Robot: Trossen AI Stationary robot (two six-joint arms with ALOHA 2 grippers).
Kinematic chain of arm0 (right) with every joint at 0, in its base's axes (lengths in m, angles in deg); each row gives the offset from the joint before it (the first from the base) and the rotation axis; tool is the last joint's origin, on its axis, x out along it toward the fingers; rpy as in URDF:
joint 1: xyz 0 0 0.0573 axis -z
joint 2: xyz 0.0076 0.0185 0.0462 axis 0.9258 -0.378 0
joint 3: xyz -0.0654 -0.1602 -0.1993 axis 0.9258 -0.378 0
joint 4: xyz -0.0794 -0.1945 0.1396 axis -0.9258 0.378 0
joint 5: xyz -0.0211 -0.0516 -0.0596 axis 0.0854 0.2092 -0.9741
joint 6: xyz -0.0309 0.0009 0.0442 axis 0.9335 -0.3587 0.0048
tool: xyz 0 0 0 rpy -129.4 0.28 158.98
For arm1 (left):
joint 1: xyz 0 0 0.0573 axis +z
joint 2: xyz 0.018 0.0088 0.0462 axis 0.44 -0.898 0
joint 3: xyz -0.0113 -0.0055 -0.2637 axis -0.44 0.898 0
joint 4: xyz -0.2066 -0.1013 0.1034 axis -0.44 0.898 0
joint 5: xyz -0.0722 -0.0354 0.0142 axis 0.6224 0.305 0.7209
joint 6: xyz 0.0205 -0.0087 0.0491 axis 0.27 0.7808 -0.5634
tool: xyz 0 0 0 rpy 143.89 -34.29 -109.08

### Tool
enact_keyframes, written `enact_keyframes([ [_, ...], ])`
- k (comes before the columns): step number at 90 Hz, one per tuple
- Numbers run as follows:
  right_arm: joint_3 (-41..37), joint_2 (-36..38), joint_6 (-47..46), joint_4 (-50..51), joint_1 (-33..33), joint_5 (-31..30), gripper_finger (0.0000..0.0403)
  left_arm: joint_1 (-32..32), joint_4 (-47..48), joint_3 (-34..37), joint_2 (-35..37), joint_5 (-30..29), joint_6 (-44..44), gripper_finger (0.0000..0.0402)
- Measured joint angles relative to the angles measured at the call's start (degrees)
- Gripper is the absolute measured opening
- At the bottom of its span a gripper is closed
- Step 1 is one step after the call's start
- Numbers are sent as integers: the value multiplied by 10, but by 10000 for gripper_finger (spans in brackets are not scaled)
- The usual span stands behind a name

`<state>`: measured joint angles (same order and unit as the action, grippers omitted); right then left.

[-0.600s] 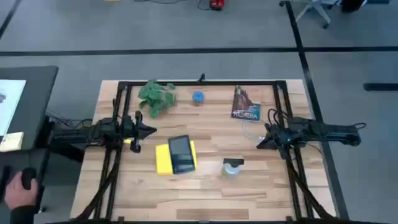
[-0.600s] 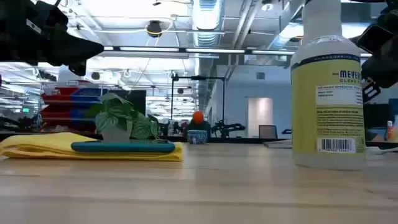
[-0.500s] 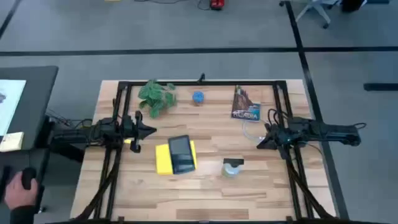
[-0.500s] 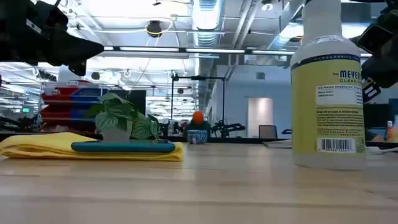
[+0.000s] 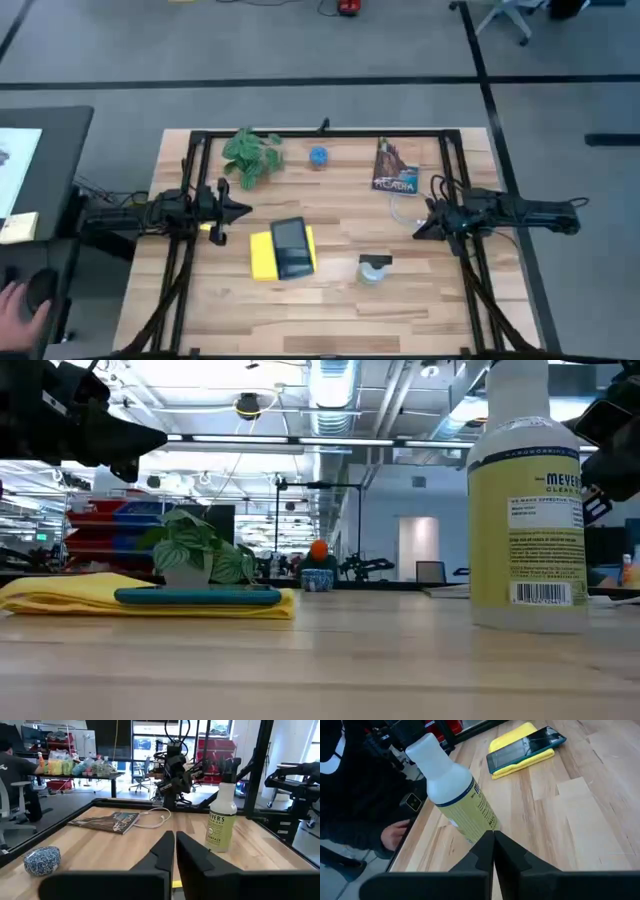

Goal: Apply microfiber cloth

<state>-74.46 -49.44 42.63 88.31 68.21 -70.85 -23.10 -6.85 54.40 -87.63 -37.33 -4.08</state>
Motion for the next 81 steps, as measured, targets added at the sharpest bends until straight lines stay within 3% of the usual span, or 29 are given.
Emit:
enact_keyframes([
  [69, 0, 0, 1, 0, 0, 0, 0, 0, 0, 0, 0, 0, 0, 0],
  [81, 2, 0, 97, 17, 0, 1, 0, 0, 0, 0, 0, 0, 0, 0],
])
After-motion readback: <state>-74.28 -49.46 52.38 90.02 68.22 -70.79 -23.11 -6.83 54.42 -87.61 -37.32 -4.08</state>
